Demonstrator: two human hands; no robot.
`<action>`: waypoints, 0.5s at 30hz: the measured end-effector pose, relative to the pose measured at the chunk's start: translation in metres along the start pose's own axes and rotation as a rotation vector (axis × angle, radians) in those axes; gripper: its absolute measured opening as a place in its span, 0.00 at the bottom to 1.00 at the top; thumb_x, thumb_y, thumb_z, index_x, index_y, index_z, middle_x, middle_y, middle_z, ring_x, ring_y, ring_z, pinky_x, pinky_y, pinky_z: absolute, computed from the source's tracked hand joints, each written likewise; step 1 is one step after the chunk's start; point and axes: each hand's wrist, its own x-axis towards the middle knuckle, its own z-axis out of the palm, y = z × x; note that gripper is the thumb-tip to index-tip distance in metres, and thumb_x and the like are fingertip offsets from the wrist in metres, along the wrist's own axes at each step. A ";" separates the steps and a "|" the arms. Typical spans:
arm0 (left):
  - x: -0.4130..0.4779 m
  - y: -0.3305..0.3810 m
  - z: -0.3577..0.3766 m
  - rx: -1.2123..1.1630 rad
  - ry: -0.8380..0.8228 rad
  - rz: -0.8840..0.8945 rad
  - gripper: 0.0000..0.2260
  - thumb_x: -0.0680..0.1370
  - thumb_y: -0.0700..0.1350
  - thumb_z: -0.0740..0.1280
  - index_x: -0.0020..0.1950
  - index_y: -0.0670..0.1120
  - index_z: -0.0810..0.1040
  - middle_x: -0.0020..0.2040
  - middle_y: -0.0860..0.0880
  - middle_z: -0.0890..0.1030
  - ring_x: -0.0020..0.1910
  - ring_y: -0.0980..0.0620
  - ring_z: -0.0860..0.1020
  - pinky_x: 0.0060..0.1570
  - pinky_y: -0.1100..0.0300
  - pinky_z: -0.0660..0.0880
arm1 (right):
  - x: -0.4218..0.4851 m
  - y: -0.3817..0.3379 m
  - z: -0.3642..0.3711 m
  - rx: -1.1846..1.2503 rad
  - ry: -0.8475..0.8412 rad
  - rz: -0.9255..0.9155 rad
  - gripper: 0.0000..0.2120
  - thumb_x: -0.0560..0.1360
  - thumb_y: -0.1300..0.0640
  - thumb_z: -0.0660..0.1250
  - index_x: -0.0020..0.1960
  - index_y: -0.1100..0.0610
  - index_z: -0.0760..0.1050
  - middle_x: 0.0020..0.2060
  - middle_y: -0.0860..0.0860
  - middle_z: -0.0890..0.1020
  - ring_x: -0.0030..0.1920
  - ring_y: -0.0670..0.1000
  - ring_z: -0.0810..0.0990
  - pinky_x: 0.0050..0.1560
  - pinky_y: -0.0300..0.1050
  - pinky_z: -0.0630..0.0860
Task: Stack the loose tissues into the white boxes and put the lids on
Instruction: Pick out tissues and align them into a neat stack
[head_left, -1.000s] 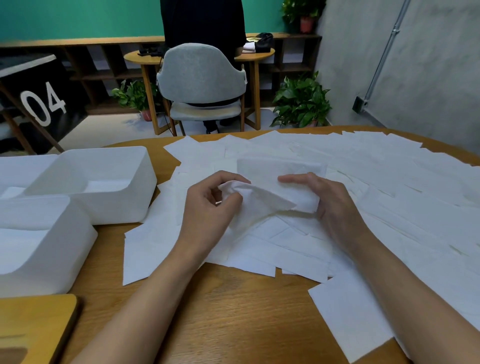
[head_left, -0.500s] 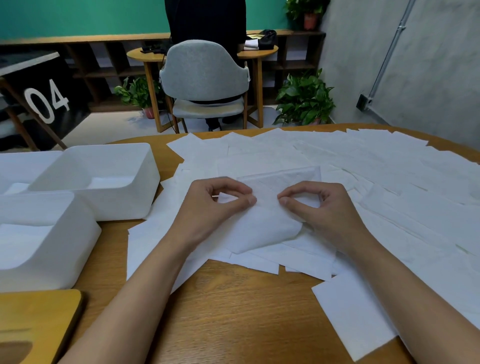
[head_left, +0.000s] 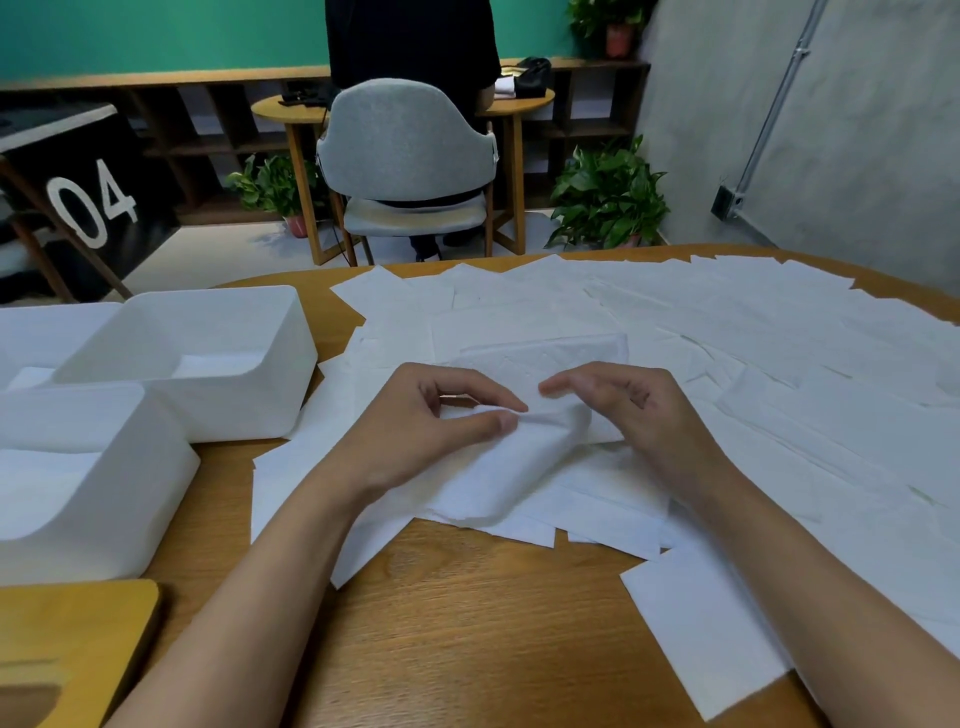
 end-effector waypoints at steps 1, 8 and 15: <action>0.000 0.000 0.000 -0.053 0.031 -0.004 0.04 0.78 0.42 0.75 0.50 0.49 0.89 0.50 0.53 0.88 0.53 0.55 0.84 0.52 0.65 0.77 | -0.001 0.000 0.001 0.034 -0.018 0.006 0.24 0.73 0.32 0.66 0.53 0.50 0.87 0.52 0.43 0.88 0.59 0.43 0.83 0.66 0.46 0.72; 0.002 -0.005 0.010 -0.164 0.309 -0.017 0.06 0.77 0.45 0.77 0.54 0.50 0.89 0.52 0.54 0.88 0.55 0.54 0.85 0.56 0.54 0.81 | -0.006 -0.009 0.007 0.150 -0.076 0.004 0.15 0.74 0.48 0.73 0.60 0.48 0.84 0.52 0.45 0.88 0.54 0.47 0.87 0.52 0.39 0.81; 0.005 -0.007 0.016 -0.103 0.397 0.054 0.09 0.74 0.44 0.80 0.53 0.48 0.88 0.51 0.57 0.88 0.53 0.59 0.84 0.53 0.65 0.79 | -0.005 -0.006 0.009 0.020 -0.033 -0.042 0.27 0.74 0.47 0.75 0.71 0.41 0.73 0.63 0.35 0.78 0.62 0.43 0.80 0.58 0.41 0.81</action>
